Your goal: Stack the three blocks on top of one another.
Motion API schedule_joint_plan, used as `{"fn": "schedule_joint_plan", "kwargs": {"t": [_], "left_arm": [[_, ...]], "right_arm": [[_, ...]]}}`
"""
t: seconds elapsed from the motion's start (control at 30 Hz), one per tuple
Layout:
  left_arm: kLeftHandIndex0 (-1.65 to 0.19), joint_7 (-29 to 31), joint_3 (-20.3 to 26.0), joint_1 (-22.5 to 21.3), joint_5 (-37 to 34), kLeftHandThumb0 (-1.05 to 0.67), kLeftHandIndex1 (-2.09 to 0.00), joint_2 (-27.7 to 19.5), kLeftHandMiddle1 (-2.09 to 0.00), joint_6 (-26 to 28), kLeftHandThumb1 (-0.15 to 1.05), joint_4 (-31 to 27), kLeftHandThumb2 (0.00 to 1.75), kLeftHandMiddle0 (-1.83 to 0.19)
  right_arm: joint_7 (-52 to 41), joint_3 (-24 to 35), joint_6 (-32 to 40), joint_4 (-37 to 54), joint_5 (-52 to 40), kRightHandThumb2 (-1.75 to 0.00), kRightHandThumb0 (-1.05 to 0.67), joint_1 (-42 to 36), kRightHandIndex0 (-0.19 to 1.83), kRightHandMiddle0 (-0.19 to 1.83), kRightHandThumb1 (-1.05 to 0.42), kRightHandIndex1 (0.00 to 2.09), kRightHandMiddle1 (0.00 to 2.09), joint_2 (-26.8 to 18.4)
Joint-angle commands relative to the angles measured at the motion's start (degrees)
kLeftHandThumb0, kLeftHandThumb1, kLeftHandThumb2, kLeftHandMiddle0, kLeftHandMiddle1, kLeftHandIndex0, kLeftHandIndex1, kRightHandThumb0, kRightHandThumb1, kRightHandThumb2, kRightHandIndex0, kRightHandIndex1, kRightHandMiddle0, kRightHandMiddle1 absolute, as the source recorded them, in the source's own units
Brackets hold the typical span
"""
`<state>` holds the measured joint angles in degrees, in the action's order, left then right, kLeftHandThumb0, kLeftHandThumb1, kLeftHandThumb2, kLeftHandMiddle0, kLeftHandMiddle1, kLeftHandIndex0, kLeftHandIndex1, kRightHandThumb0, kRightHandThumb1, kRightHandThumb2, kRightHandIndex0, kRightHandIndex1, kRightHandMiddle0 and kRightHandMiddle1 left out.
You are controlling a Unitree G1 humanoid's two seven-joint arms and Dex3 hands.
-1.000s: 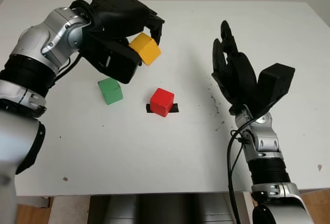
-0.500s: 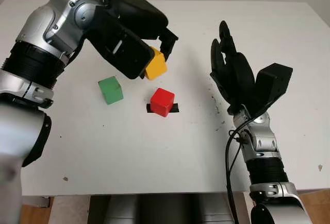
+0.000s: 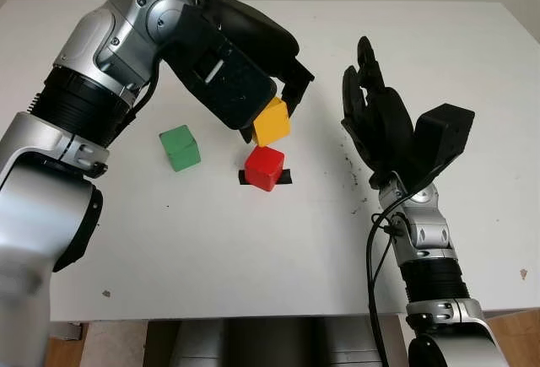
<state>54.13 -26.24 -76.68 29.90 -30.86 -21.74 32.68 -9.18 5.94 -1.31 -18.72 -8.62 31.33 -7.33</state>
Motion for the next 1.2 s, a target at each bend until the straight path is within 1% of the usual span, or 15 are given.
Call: {"fn": "schedule_joint_plan", "kwargs": {"t": [0.0,0.1,0.2,0.3,0.33,0.37,0.43,0.5,0.67,0.8,0.93,1.0,1.03,1.1,1.17], "left_arm": [[-0.35,-0.8,0.9,1.3,-0.3,-0.38,-1.69,0.4,-0.08,1.4,0.95,-1.6,0.05,-0.38],[-0.35,-0.6,1.1,3.1,0.3,-0.36,-1.71,0.3,-0.09,5.7,0.96,-5.3,0.05,-0.40],[-0.23,-1.0,1.2,6.1,3.2,-0.30,-1.84,0.2,-0.06,12.6,0.99,-12.6,0.06,-0.37],[-0.14,-0.9,1.2,8.3,5.2,-0.27,-1.92,0.3,-0.05,17.5,1.01,-17.6,0.06,-0.35],[-0.05,-0.4,1.2,8.7,5.3,-0.25,-1.97,0.4,-0.07,19.0,1.02,-18.5,0.06,-0.39],[0.03,-0.2,1.2,9.2,5.2,-0.24,-1.92,0.4,-0.28,19.9,1.03,-19.1,0.06,-0.34],[0.08,-0.1,1.1,9.8,5.1,-0.24,-1.88,0.3,-0.84,20.6,1.03,-19.9,0.05,-0.10],[0.11,0.3,0.8,10.2,5.8,-0.25,-1.85,0.0,-0.97,21.7,1.03,-21.1,0.05,-0.04],[-0.16,3.3,0.0,10.7,7.7,-0.24,-2.05,-0.1,-0.71,24.9,1.03,-23.4,0.05,-0.16],[-0.18,4.4,-0.3,10.8,9.0,-0.27,-2.09,-0.6,-0.69,25.2,1.03,-24.6,0.05,-0.15],[-0.12,6.6,-0.5,10.4,9.6,-0.27,-2.09,-0.8,-0.68,25.7,1.04,-24.9,0.05,-0.10],[-0.04,8.0,-0.4,10.1,9.5,-0.26,-2.05,-0.6,-0.85,26.9,1.04,-24.8,0.05,-0.05],[-0.01,8.5,-0.4,9.9,9.5,-0.24,-1.97,-0.5,-1.53,27.3,1.03,-24.8,0.06,0.05],[0.02,9.1,-0.6,9.7,9.7,-0.22,-1.86,-0.5,-1.72,27.7,1.01,-24.8,0.06,0.12],[0.00,9.0,-1.2,9.6,10.3,-0.24,-1.87,-1.0,-1.27,26.1,1.01,-24.6,0.06,0.11]], "right_arm": [[0.2,0.6,-1.1,0.3,-0.2,-0.61,-0.75,0.3,-0.19,-0.19,-1.05,0.00,0.00,0.2],[0.5,0.9,-1.1,0.4,-0.6,-0.59,-0.76,0.4,-0.19,-0.19,-1.05,0.00,0.00,0.4],[0.3,0.9,-1.5,0.2,-0.7,-0.58,-0.76,0.5,-0.19,-0.19,-1.05,0.00,0.00,0.4],[0.2,0.8,-1.8,-0.1,-0.6,-0.59,-0.75,0.6,-0.19,-0.19,-1.05,0.00,0.00,0.3],[0.2,0.8,-1.6,-0.1,-0.6,-0.59,-0.76,0.7,-0.19,-0.19,-1.05,0.00,0.00,0.3],[0.2,0.9,-1.6,0.0,-0.7,-0.59,-0.76,0.7,-0.19,-0.19,-1.05,0.00,0.00,0.4],[0.5,0.8,-1.2,0.3,-0.5,-0.58,-0.77,0.7,-0.19,-0.19,-1.05,0.00,0.00,0.4],[1.0,0.8,-1.0,0.6,-0.5,-0.57,-0.77,0.8,-0.19,-0.19,-1.05,0.00,0.00,0.6],[1.3,0.8,-1.5,0.1,-0.5,-0.57,-0.76,1.3,-0.19,-0.19,-1.05,0.00,0.00,0.7],[1.4,0.7,-1.6,-0.1,-0.5,-0.58,-0.75,1.6,-0.19,-0.19,-1.05,0.00,0.00,0.9],[1.4,0.7,-1.6,0.0,-0.3,-0.58,-0.76,1.7,-0.19,-0.19,-1.05,0.00,0.00,0.9],[1.4,0.7,-1.6,0.1,-0.3,-0.59,-0.75,1.7,-0.19,-0.19,-1.05,0.00,0.00,0.8],[1.3,0.7,-1.5,0.1,-0.3,-0.59,-0.75,1.7,-0.19,-0.19,-1.05,0.00,0.00,0.8],[1.4,0.7,-1.5,0.2,-0.3,-0.60,-0.75,1.7,-0.19,-0.19,-1.05,0.00,0.00,0.8],[1.3,0.7,-1.4,0.3,-0.3,-0.59,-0.75,1.7,-0.19,-0.19,-1.05,0.00,0.00,0.9]]}}
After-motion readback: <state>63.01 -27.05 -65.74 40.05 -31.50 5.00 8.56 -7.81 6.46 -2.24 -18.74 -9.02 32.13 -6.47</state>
